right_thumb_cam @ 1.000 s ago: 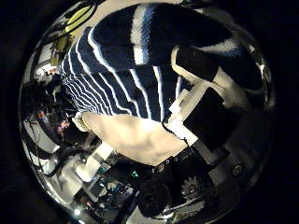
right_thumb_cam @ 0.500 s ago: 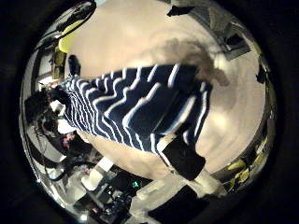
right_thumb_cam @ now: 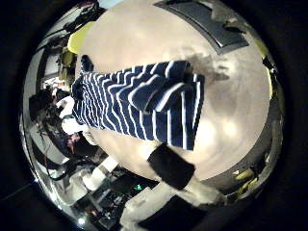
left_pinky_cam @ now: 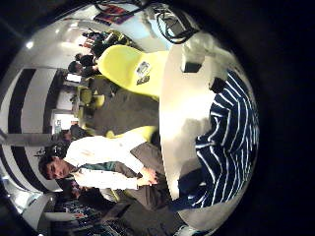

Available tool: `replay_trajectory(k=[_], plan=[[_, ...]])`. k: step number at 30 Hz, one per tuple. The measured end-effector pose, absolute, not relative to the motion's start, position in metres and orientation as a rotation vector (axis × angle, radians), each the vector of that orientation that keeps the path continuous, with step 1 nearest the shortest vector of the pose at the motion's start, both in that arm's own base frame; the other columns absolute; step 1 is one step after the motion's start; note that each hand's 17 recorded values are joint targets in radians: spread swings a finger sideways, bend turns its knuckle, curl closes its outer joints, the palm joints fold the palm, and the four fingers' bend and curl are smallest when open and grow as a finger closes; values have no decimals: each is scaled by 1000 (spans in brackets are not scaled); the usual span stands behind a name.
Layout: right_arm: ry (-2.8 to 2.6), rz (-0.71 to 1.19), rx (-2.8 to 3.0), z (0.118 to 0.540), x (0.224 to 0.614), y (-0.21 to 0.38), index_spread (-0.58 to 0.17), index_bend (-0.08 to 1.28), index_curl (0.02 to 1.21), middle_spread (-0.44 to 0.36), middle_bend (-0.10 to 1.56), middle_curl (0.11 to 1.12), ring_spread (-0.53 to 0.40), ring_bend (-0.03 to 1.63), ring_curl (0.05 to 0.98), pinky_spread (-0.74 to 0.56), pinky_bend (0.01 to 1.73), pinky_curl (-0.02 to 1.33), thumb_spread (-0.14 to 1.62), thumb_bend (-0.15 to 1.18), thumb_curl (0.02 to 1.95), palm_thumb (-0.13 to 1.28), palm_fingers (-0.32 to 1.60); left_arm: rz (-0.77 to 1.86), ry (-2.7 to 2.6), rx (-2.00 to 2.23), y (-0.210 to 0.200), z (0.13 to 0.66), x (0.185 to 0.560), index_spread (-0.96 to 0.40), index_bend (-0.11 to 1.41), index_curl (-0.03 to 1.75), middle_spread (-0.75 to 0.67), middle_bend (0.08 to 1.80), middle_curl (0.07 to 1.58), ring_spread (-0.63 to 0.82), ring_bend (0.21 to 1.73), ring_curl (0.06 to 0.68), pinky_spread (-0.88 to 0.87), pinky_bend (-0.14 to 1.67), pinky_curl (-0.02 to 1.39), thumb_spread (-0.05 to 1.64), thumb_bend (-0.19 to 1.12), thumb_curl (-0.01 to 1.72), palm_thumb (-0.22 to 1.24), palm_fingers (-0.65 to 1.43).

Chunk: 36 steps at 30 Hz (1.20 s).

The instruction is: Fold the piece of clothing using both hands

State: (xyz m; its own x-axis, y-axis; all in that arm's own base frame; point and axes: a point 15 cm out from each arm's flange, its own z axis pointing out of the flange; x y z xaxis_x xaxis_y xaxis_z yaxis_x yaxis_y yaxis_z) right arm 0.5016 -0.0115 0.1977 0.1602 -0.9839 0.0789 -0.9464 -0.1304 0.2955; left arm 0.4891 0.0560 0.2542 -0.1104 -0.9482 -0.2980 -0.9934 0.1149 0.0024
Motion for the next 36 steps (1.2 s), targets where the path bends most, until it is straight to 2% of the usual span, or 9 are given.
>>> replay_trajectory(k=[7,15,19,20,22,24,25,28,36], plan=[[-1820,-253,2137,164,496,-7,-278,181,432,-28,441,461,-15,782,402,399,627,451,1112,-32,296,254,191,291,2219,-1952,46,247,460,-49,195,669,119,186,560,5,822,298,107,585,389,1137,-20,353,470,151],[-1757,-311,2119,140,486,4,-257,182,405,-45,433,444,-63,817,388,346,617,418,1068,-25,291,241,313,301,2227,-1962,46,250,452,-51,201,629,117,183,501,18,782,283,111,536,371,1136,-20,346,471,188],[-1722,-322,2124,140,480,13,-288,183,400,-123,525,472,-175,942,406,158,682,414,1084,-3,302,306,639,303,2224,-1958,48,252,452,-51,197,613,116,182,478,21,768,278,112,521,366,1135,-20,344,472,200],[-1714,-331,2118,140,477,12,-306,179,400,-156,543,483,-209,982,412,45,763,422,1096,4,312,353,766,301,2225,-1957,48,253,452,-51,196,609,115,184,473,22,764,277,112,518,364,1136,-19,343,474,204],[-1693,-357,2099,141,469,11,-334,187,416,-213,600,512,-239,1026,437,-78,826,442,1108,8,321,407,883,302,2229,-1954,48,253,452,-51,196,601,115,186,463,22,757,274,113,511,362,1131,-14,346,492,211],[-1675,-386,2079,143,460,8,-358,206,433,-226,632,533,-247,1055,454,-178,876,456,1118,12,331,447,1018,308,2229,-1955,48,255,451,-51,196,594,115,185,454,23,750,272,113,504,360,1122,-14,350,509,217],[-1675,-395,2072,144,458,4,-378,234,458,-241,670,557,-246,1056,463,-257,917,472,1123,14,338,486,1125,307,2228,-1955,48,255,452,-51,195,590,116,187,451,23,747,271,113,501,359,1120,-15,350,514,220],[-1664,-429,2046,145,450,-4,-416,421,555,-250,806,620,-238,1076,496,-311,972,515,1132,34,359,592,1285,314,2233,-1952,48,255,451,-51,195,583,116,187,441,23,738,268,113,492,356,1114,-17,353,528,228],[-1738,-488,1988,158,427,-49,-417,768,763,-210,1046,750,-234,1230,586,-284,1168,634,1179,102,431,855,1177,378,2292,-1949,48,251,435,-51,190,561,105,184,418,17,731,265,81,509,361,1105,-21,352,540,249]])
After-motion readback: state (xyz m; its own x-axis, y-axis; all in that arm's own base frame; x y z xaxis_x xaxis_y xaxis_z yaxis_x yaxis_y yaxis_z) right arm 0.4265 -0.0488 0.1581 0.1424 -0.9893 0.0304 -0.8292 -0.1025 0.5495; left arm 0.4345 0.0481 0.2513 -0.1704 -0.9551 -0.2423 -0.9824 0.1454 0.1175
